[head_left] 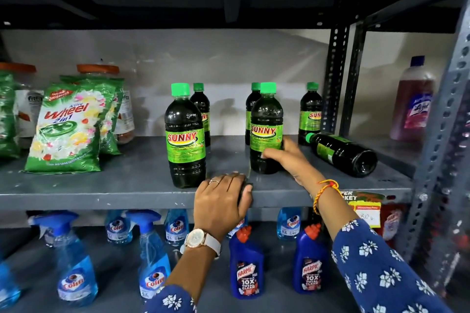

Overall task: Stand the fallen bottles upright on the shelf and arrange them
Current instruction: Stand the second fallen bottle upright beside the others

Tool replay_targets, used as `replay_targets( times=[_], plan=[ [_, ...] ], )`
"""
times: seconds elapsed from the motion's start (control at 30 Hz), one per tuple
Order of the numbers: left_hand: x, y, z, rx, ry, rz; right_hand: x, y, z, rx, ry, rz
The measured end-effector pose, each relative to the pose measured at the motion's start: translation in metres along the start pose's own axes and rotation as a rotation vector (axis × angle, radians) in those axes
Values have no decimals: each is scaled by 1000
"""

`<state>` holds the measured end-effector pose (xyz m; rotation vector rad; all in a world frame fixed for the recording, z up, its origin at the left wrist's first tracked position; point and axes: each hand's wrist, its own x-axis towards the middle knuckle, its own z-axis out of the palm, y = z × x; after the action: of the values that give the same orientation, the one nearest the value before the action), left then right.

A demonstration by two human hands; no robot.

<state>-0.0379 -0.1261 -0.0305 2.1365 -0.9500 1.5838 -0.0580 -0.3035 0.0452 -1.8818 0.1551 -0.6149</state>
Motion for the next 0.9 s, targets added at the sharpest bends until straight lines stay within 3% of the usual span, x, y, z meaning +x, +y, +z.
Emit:
replay_targets(
  times=[0.17,0.63,0.9],
  plan=[
    [0,1,-1,2,9,-5,0,0,1,-74,107,-27],
    [-1,0,1,6,14,-5,-9,-7,0,-66,59,-71],
    [0,-1,-1,-10,-26,-8,-20,-10,-1,-287,82,-67]
  ],
)
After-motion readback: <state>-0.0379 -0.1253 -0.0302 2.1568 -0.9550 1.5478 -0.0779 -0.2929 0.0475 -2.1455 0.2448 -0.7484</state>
